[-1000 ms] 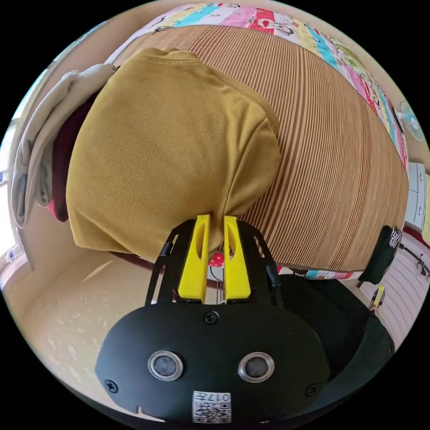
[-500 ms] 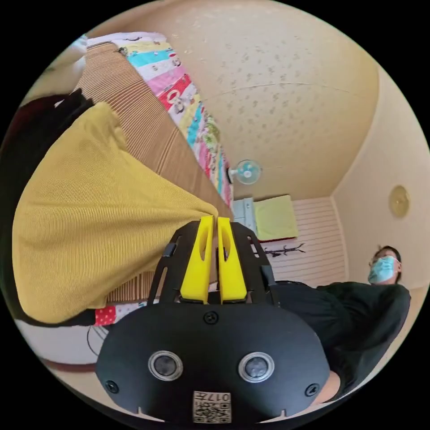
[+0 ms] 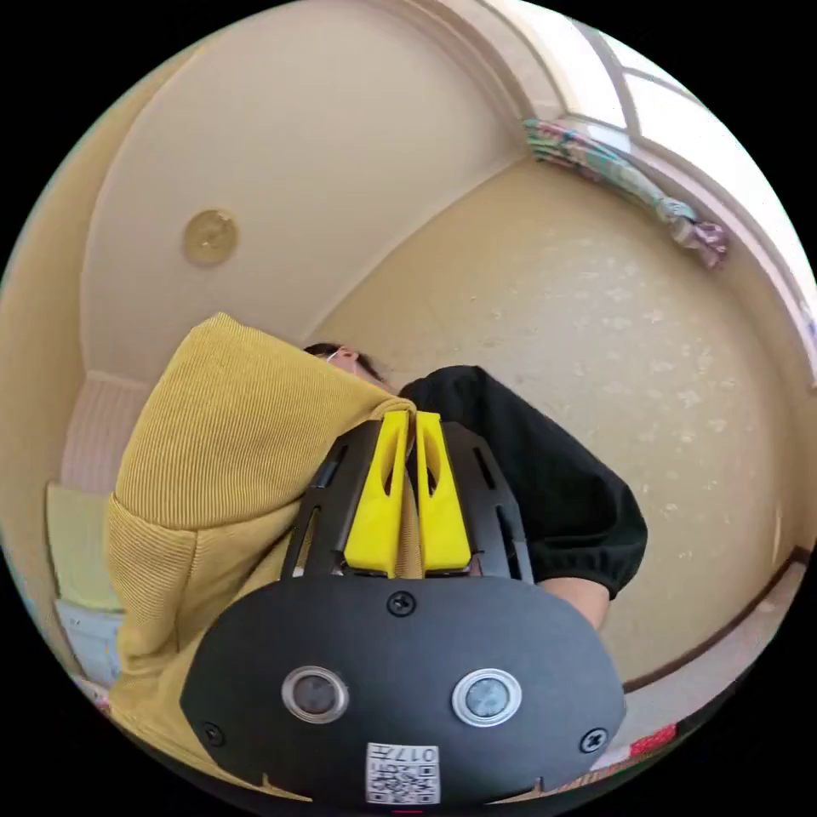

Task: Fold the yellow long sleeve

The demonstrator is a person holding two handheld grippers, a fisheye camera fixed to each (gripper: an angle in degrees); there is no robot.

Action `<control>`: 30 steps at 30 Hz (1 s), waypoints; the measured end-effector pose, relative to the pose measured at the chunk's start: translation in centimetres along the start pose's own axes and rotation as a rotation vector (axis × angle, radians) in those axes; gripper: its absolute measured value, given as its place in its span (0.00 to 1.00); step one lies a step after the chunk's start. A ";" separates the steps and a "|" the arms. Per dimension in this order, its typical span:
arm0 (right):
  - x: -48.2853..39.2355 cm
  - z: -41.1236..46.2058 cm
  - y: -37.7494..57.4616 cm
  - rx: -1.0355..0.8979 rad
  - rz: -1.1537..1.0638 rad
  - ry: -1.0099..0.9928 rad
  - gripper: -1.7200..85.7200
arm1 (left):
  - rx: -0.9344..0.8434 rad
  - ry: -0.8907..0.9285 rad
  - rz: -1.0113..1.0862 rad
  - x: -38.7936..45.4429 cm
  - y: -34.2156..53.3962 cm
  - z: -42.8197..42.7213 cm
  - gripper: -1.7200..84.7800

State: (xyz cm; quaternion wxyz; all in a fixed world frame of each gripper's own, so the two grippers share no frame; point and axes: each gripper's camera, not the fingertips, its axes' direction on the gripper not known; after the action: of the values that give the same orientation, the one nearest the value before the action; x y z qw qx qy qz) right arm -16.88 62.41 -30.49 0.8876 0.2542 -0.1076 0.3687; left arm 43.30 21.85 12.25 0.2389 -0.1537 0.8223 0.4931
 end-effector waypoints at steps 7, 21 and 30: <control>-15.1 2.8 -3.4 -0.109 -0.459 -0.161 0.10 | 0.127 0.227 -0.362 -11.6 15.4 8.3 0.02; -24.5 9.3 -1.6 -0.482 -0.449 0.224 0.06 | -0.611 -0.111 -0.899 -18.5 28.1 17.6 0.02; -37.3 3.1 -5.3 -0.094 -0.584 0.741 0.04 | -0.944 -1.246 -1.272 -15.1 30.0 11.0 0.01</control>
State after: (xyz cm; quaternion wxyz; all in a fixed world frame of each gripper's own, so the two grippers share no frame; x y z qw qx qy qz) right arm -39.41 35.18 -43.97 0.9433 0.0844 0.2758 0.1644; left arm 43.97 45.82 38.18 0.7597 -0.3577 0.0366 0.5418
